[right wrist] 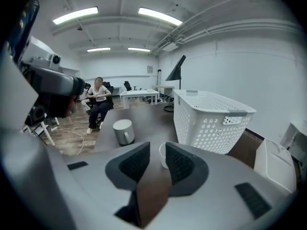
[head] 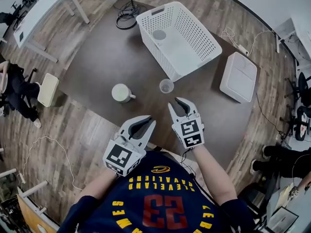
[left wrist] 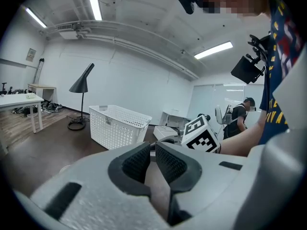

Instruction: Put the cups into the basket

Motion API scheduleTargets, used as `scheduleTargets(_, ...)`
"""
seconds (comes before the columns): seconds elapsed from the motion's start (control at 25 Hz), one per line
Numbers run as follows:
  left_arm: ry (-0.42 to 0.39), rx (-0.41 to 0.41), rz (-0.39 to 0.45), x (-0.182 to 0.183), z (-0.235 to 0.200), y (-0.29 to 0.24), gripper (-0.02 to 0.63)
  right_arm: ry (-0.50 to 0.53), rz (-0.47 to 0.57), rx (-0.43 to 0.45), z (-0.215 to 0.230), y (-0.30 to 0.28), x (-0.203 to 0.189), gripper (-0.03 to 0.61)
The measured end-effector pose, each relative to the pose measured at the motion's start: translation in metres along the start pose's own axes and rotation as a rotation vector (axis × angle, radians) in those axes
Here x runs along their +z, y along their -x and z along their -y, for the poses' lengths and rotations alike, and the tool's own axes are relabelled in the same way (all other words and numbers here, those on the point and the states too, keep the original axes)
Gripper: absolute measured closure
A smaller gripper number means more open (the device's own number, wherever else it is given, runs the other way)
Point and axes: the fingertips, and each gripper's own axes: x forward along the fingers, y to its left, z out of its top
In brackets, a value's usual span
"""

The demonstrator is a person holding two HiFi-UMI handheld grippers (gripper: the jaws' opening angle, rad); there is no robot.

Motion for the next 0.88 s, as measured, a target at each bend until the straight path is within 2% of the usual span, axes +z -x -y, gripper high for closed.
scheduleTargets(0.08,0.01,0.019,-0.004,0.0,-0.013,0.002,0.575,-0.071,-0.046,0.007,0.006,-0.023,-0.013,0.476)
scheduleTargets(0.2,0.026,0.037,-0.002,0.002,-0.03,0.006,0.527,-0.299,-0.084,-0.019,0.027,-0.045,-0.031,0.474)
scheduleTargets(0.28,0.033,0.042,-0.001,0.004,-0.04,0.007,0.525,-0.38,-0.097,-0.056,0.043,-0.055,-0.038,0.476)
scheduleTargets(0.44,0.053,0.031,-0.012,0.0,-0.053,0.007,0.524,-0.437,-0.142,-0.089,0.062,-0.073,-0.049,0.476)
scheduleTargets(0.64,0.052,0.017,-0.01,0.004,-0.063,0.008,0.524,-0.519,-0.182,-0.079,0.068,-0.092,-0.056,0.476)
scheduleTargets(0.88,0.05,0.017,-0.007,0.007,-0.074,0.01,0.525,-0.537,-0.23,-0.061,0.064,-0.103,-0.059,0.484)
